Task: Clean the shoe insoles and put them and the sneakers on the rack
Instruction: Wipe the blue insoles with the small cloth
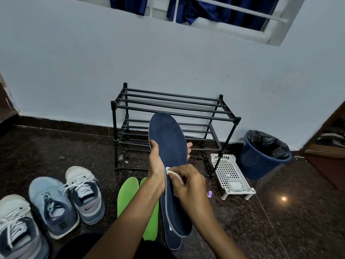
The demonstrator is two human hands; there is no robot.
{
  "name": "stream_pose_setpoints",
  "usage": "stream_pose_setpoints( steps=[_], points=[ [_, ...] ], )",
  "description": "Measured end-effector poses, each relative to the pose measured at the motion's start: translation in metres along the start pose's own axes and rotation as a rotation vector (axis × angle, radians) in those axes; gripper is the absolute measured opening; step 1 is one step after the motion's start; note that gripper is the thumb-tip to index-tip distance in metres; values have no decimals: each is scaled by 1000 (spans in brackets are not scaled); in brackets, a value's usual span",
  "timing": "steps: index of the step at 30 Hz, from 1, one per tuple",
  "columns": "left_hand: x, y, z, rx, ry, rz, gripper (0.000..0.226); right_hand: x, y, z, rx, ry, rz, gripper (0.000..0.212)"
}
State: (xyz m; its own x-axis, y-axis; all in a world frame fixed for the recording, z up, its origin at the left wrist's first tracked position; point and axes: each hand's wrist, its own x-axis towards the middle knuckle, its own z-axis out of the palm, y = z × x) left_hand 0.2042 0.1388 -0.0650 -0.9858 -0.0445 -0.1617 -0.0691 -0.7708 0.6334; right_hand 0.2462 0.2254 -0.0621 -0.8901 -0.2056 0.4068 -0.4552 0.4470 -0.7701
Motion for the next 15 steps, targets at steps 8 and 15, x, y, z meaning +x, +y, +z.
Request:
stream_pose_setpoints(
  steps=[8,15],
  points=[
    [-2,-1,0,29,-4,-108,88,14,10,-3,-194,117,26,18],
    [0,1,-1,-55,49,-92,88,13,12,-1,-67,79,83,15]
  ],
)
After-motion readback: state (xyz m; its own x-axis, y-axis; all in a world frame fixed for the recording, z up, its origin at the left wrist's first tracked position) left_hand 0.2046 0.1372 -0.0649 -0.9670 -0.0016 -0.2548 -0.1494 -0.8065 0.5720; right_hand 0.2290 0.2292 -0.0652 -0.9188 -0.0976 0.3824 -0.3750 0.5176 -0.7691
